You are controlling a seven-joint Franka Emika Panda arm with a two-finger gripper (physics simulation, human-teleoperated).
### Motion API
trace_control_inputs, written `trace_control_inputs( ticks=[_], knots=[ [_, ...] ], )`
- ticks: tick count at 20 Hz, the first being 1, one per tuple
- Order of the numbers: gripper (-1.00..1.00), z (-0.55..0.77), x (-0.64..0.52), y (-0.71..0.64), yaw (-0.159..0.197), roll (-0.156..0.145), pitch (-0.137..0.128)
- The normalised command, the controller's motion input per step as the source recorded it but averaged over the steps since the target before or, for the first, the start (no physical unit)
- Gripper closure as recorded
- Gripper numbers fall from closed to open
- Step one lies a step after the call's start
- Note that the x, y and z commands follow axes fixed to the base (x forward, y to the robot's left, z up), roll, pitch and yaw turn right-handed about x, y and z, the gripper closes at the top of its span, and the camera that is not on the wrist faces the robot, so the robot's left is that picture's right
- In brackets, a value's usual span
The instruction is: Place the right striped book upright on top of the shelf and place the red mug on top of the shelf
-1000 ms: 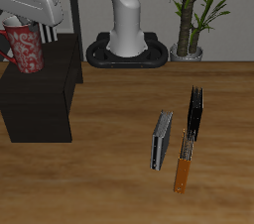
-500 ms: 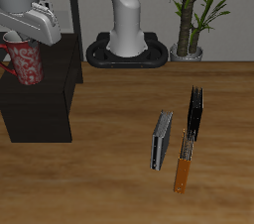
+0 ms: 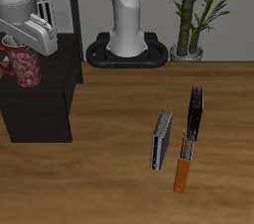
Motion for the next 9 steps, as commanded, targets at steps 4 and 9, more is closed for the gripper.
trace_control_inputs(
  ticks=[4,9],
  knots=[
    [-1.0,-0.01,-0.07,0.04,0.006,-0.042,0.003],
    [-1.0,0.29,-0.22,0.25,0.03,0.024,-0.061]
  ],
)
